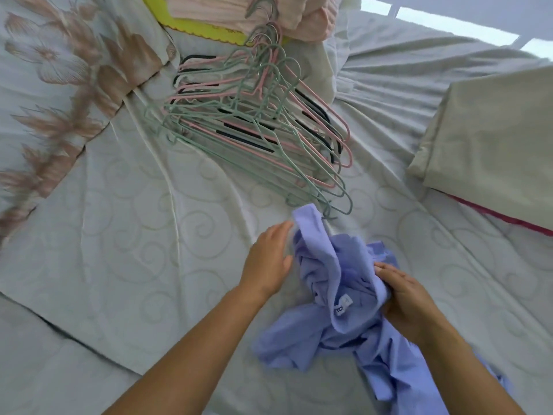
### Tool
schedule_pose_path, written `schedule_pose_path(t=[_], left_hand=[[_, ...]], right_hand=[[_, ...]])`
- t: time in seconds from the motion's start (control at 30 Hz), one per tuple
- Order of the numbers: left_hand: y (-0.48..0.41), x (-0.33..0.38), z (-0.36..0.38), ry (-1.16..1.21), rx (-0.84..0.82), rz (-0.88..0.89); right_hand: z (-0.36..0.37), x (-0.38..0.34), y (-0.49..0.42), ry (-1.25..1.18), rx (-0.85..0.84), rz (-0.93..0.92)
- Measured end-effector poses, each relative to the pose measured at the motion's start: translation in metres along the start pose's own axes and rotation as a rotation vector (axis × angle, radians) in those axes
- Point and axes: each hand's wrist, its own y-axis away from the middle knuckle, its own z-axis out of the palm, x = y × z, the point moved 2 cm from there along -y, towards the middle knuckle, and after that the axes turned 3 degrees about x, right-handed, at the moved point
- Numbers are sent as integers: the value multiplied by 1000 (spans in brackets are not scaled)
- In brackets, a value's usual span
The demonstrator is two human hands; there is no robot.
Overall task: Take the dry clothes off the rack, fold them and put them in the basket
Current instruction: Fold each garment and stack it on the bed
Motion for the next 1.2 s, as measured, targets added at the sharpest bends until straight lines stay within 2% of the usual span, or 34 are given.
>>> schedule_pose_path(t=[0.07, 0.13, 0.2, 0.27, 0.37, 0.47, 0.53, 0.67, 0.73, 0.8, 0.87, 0.93, 1.0, 1.07, 1.17, 1.2], left_hand=[[-19, 17, -2, -304, -107, 279], [-34, 46, 0, -433, -364, 475], [-42, 72, 1, -415, -657, 436], [-40, 90, 3, -209, -760, 300], [-30, 105, -1, 203, -587, 195], [-23, 119, -14, 617, -394, 67], [-18, 130, -21, 755, -299, 31], [10, 165, -26, 835, -230, 26], [31, 186, -30, 857, -241, 53], [52, 202, -40, 908, -219, 89], [73, 213, -52, 961, -180, 120], [96, 221, -65, 1008, -166, 164], [122, 234, -75, 1022, -190, 213], [147, 245, -83, 1003, -199, 233], [182, 248, -105, 915, -150, 225], [193, 247, -110, 864, -131, 225]], right_hand=[[7, -12, 10, 8, -84, 55], [12, -28, 21, 21, -162, 71], [10, -47, 32, 52, -185, 32], [0, -61, 40, 103, -147, -31], [-10, -75, 46, 77, -35, -100], [-25, -72, 57, -22, 282, -279], [-24, -49, 76, 37, 406, -361], [8, 31, 94, 119, 290, -216], [15, 49, 91, 87, 341, -262], [4, 44, 95, 23, 517, -342], [-17, 32, 110, 6, 622, -392], [-35, 23, 129, 106, 616, -416], [-46, 15, 151, 304, 576, -471], [-61, 6, 179, 413, 640, -562], [-83, -24, 247, 432, 712, -693], [-88, -38, 274, 534, 746, -738]])
